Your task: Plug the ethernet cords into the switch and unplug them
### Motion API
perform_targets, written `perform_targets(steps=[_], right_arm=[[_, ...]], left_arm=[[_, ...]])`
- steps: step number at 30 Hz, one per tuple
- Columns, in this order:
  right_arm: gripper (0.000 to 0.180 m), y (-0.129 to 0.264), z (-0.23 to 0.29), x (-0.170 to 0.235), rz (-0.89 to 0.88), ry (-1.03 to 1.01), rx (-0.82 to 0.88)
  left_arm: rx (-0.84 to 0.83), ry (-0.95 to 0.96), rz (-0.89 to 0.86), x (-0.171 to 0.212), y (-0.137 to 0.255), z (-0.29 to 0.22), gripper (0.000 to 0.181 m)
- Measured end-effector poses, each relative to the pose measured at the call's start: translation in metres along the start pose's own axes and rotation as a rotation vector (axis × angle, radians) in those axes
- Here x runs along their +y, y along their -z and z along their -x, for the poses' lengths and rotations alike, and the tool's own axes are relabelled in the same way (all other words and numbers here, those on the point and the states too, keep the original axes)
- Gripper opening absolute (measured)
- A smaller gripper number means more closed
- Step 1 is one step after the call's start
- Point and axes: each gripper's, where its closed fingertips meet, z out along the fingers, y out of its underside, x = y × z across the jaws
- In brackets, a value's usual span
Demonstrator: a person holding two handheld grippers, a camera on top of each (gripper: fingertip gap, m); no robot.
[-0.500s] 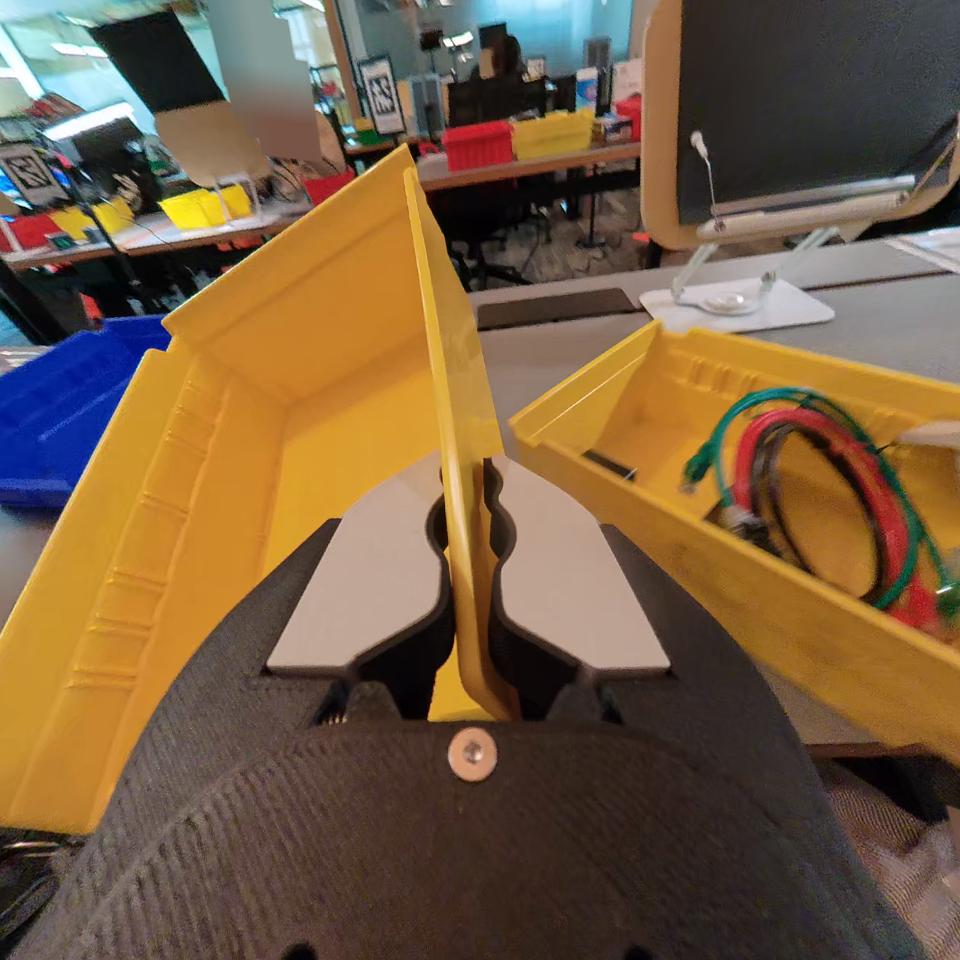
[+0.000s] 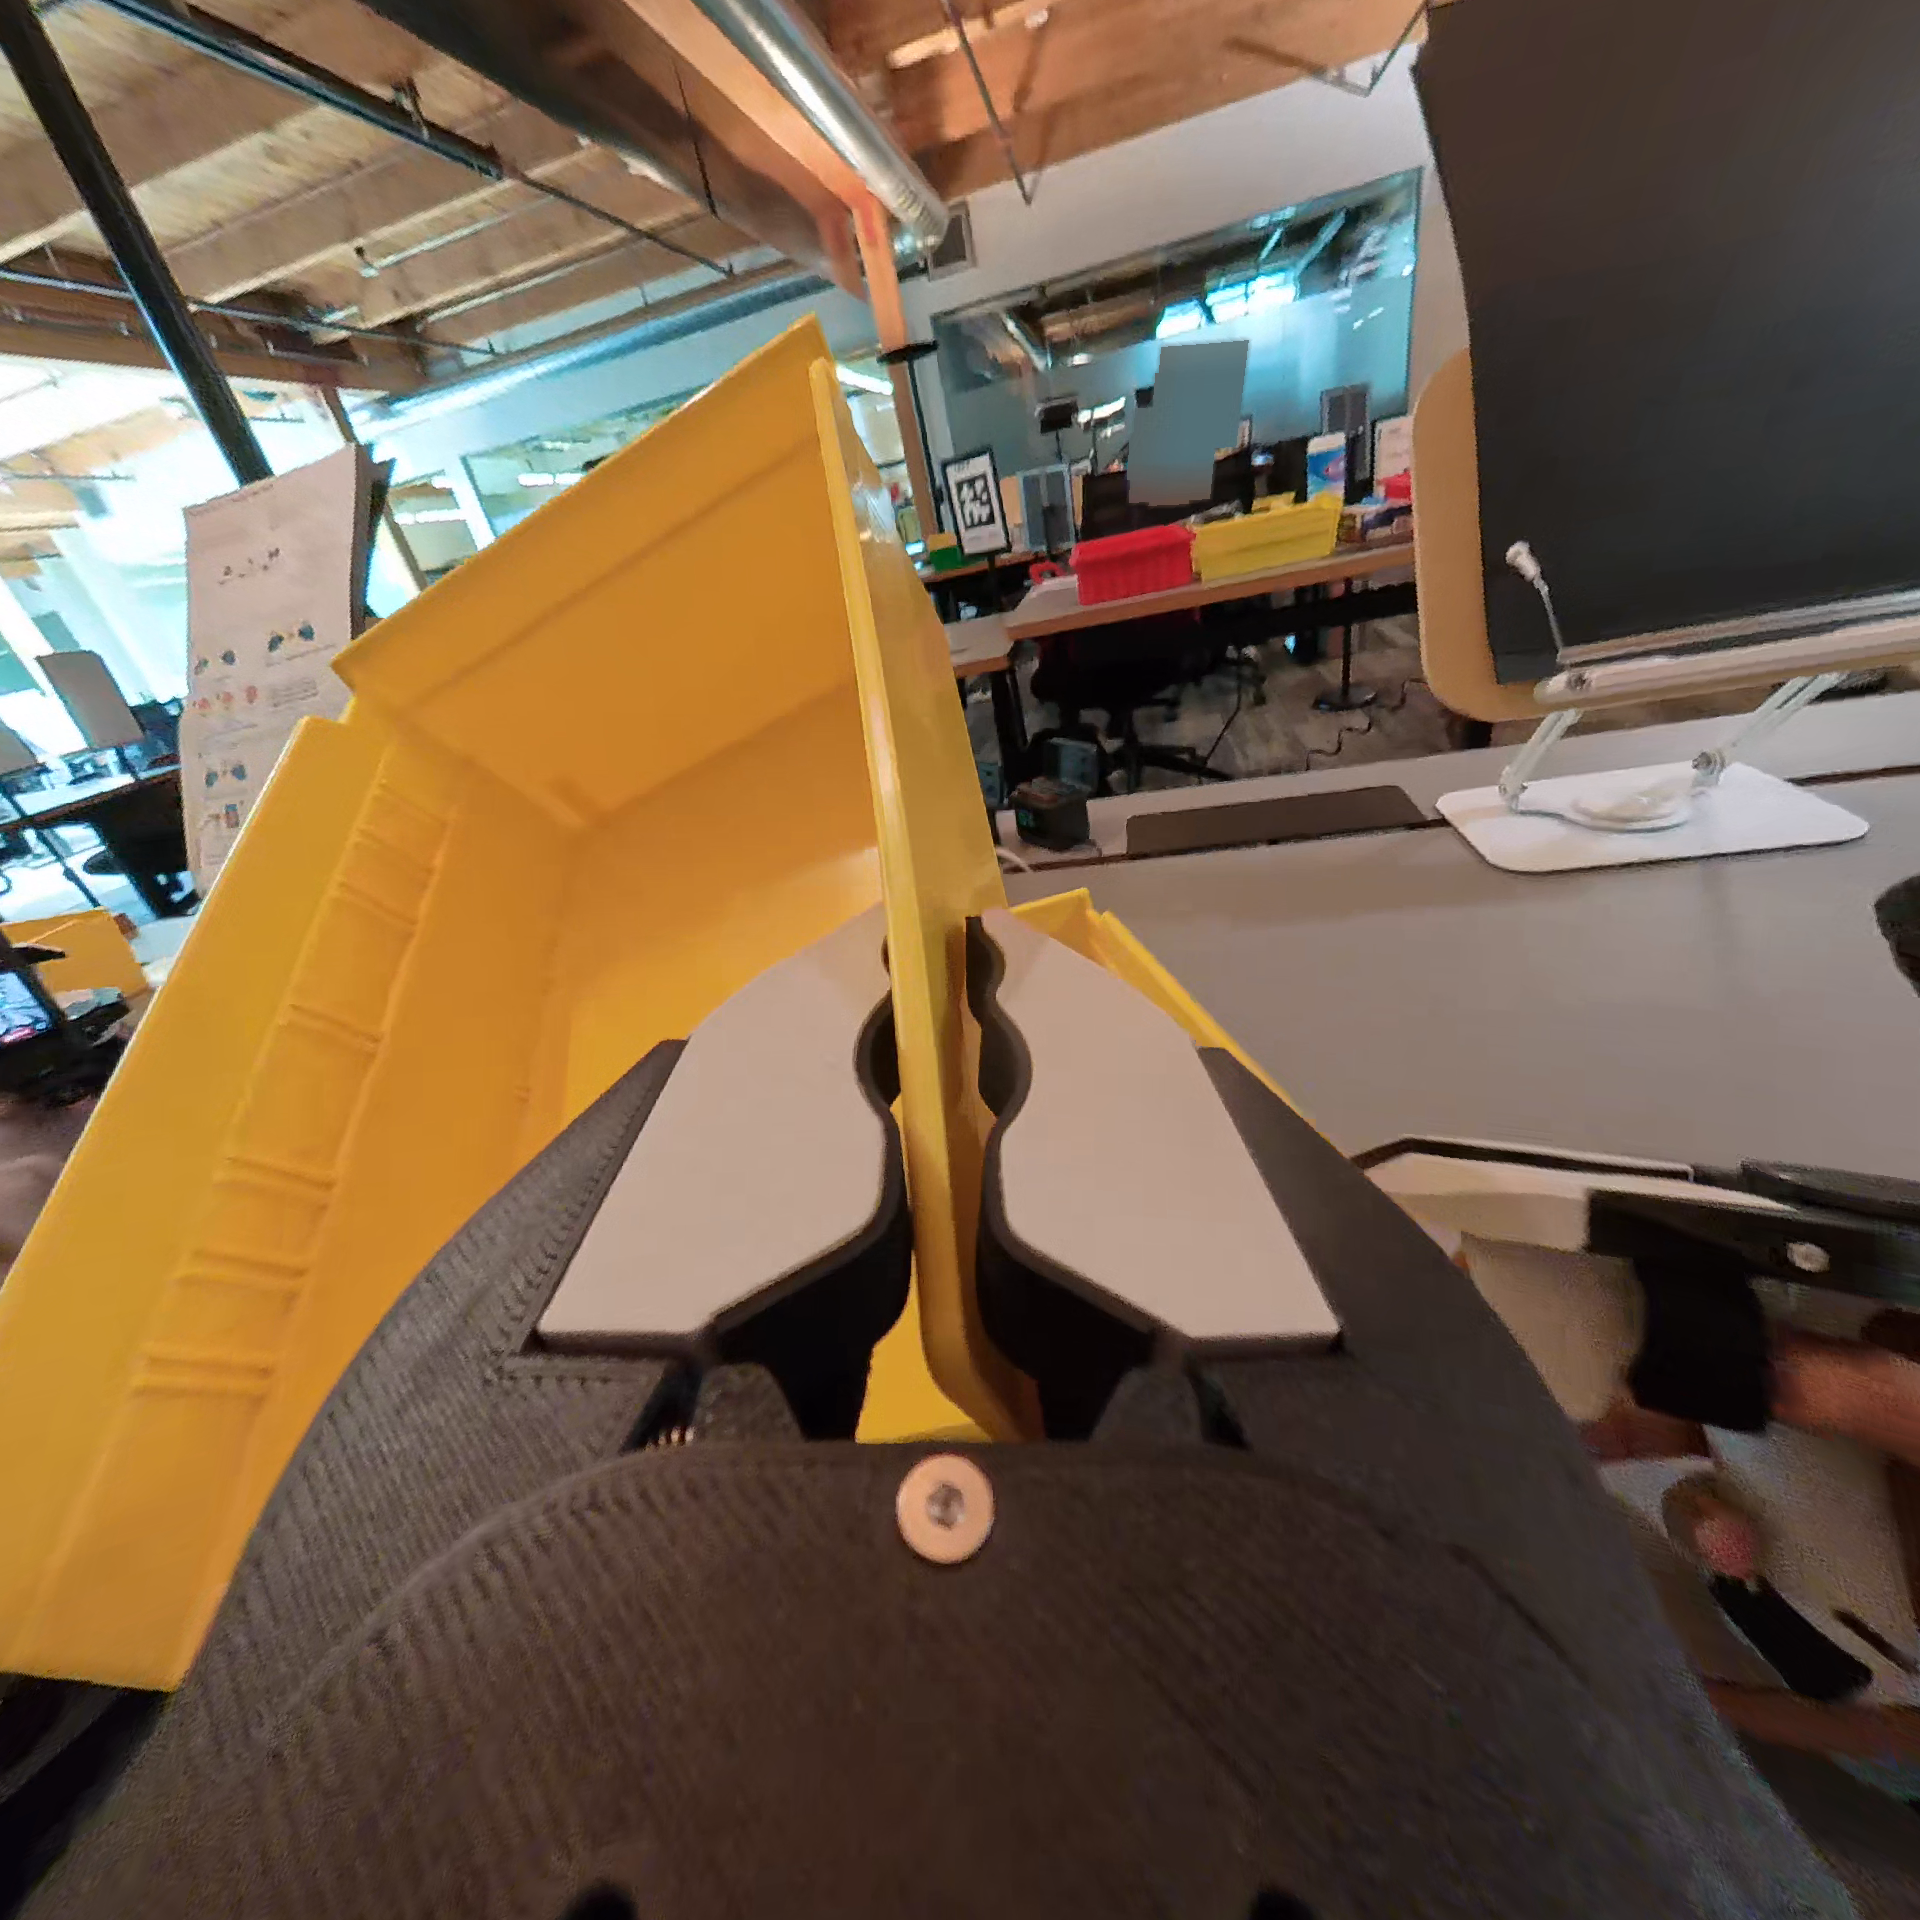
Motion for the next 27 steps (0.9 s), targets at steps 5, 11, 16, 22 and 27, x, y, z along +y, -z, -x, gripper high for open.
perform_targets(steps=[5,11,16,22,27], right_arm=[[0.061,0.051,0.000,-0.007,-0.017,0.019,-0.079],[0.052,0.162,-0.061,-0.038,0.013,0.224,0.092],[0.043,0.266,-0.105,-0.072,-0.023,0.249,0.269],[0.044,0.373,-0.118,-0.097,-0.208,0.192,0.428],[0.043,0.435,-0.099,-0.108,-0.384,0.200,0.490]], left_arm=[[0.055,0.005,-0.053,-0.011,0.003,-0.014,0.006],[0.220,-0.028,-0.079,-0.036,0.006,-0.078,0.005],[0.475,-0.043,-0.096,-0.053,0.009,-0.179,0.006],[0.816,0.023,0.020,-0.034,-0.001,-0.315,0.005],[0.989,0.063,0.131,-0.004,-0.014,-0.427,0.005]])
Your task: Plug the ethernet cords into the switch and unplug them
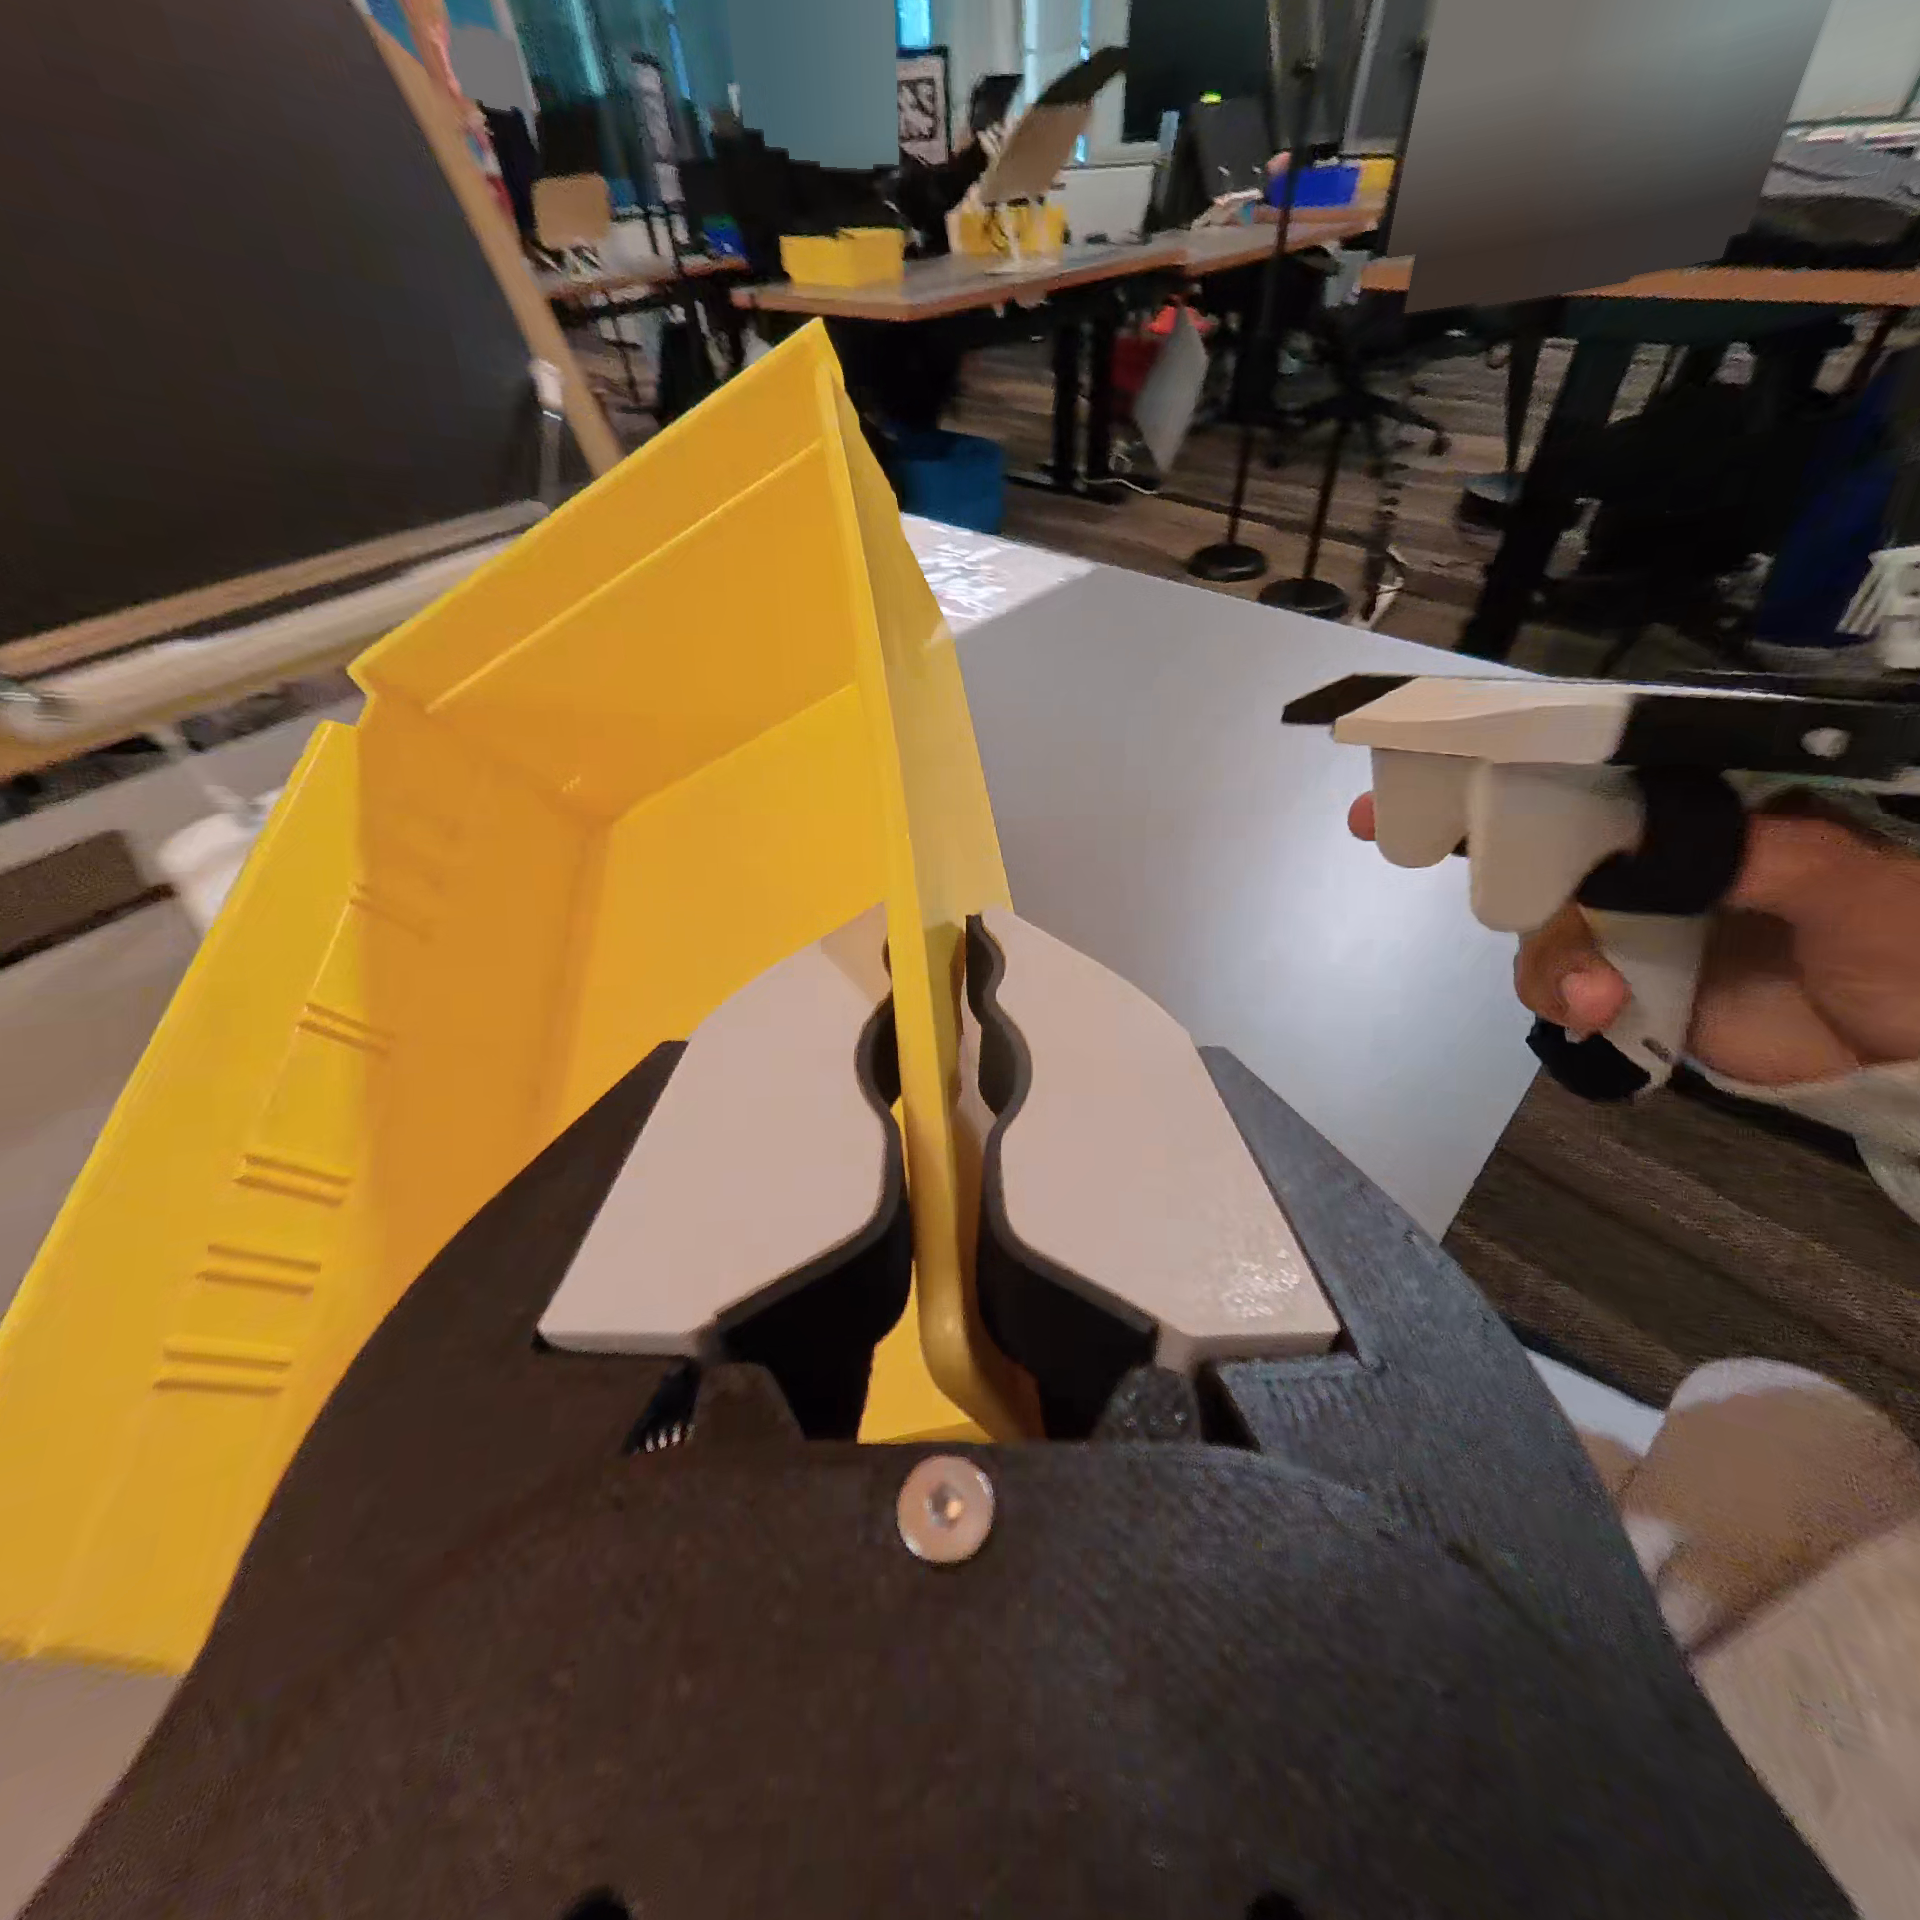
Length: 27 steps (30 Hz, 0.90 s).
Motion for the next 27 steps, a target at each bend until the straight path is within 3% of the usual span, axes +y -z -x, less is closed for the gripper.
perform_targets(steps=[7,13,17,20,27], right_arm=[[0.056,0.008,0.007,-0.018,-0.077,0.234,0.013],[0.069,0.009,0.006,-0.023,-0.087,0.226,0.046],[0.057,0.008,-0.002,-0.021,-0.066,0.297,0.112],[0.071,0.007,-0.004,-0.022,-0.068,0.251,0.073],[0.074,0.008,-0.028,-0.018,-0.025,0.289,0.145]], left_arm=[[0.086,-0.139,0.112,0.027,-0.126,-0.058,0.004],[0.151,-0.201,0.148,0.047,-0.175,-0.090,0.006],[0.247,-0.116,0.164,0.054,-0.183,-0.112,0.025],[0.316,-0.037,0.137,0.047,-0.174,-0.117,0.030],[0.405,0.169,0.099,0.034,-0.117,-0.082,0.040]])
